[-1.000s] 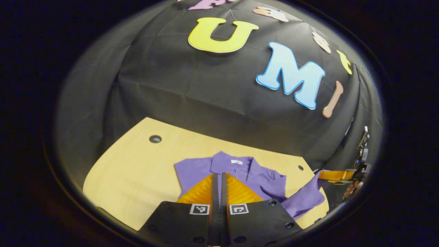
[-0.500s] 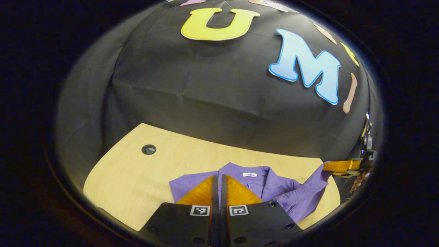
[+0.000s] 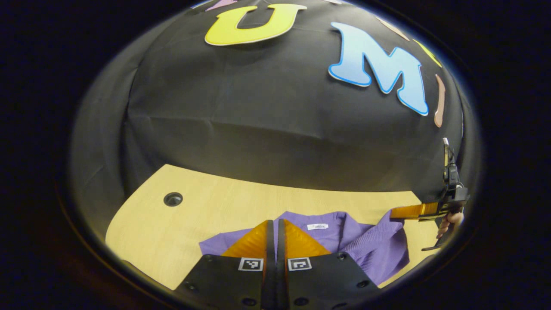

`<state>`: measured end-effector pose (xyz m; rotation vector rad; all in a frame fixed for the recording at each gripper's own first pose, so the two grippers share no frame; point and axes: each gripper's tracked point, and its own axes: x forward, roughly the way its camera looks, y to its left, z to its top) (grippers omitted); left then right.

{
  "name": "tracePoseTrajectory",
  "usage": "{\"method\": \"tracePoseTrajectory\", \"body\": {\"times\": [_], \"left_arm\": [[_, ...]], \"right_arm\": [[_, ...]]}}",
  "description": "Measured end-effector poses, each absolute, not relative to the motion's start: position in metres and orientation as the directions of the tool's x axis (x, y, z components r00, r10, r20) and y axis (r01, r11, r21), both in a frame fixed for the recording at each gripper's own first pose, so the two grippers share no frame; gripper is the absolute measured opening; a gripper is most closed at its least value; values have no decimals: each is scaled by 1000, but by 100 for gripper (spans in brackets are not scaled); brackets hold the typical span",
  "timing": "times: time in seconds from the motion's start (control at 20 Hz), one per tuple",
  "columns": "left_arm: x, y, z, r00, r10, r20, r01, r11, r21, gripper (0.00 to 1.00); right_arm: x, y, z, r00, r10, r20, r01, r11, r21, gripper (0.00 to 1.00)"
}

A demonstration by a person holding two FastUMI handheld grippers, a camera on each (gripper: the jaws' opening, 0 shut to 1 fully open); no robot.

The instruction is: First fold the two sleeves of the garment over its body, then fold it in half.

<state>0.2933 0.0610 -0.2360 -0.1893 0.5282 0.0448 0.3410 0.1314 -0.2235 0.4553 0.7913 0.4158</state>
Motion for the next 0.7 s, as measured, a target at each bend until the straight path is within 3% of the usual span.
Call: {"method": "tracePoseTrajectory", "body": {"times": [0.25, 0.35, 0.4, 0.45, 0.5, 0.55, 0.7], "left_arm": [[295, 61, -238, 861, -3, -508, -72, 989, -128, 7], [294, 57, -230, 867, -20, -497, -56, 989, -138, 6], [293, 57, -227, 872, -23, -489, -53, 989, -141, 8], [292, 53, -221, 875, -41, -482, -39, 987, -154, 10], [291, 52, -214, 879, -41, -475, -38, 987, -155, 24], [290, 58, -215, 881, -56, -469, -26, 986, -166, 38], [278, 54, -186, 903, -73, -423, -3, 984, -176, 65]], "right_arm": [[336, 136, -229, 643, 476, -600, -215, 864, 455, 11], [333, 134, -217, 665, 445, -600, -225, 885, 407, 30], [332, 130, -209, 682, 431, -591, -230, 893, 387, 46], [328, 124, -198, 700, 414, -581, -231, 902, 365, 69], [325, 121, -189, 718, 400, -569, -231, 909, 348, 92], [317, 115, -175, 735, 386, -557, -228, 915, 334, 94], [290, 102, -139, 780, 352, -517, -217, 928, 303, 94]]}}
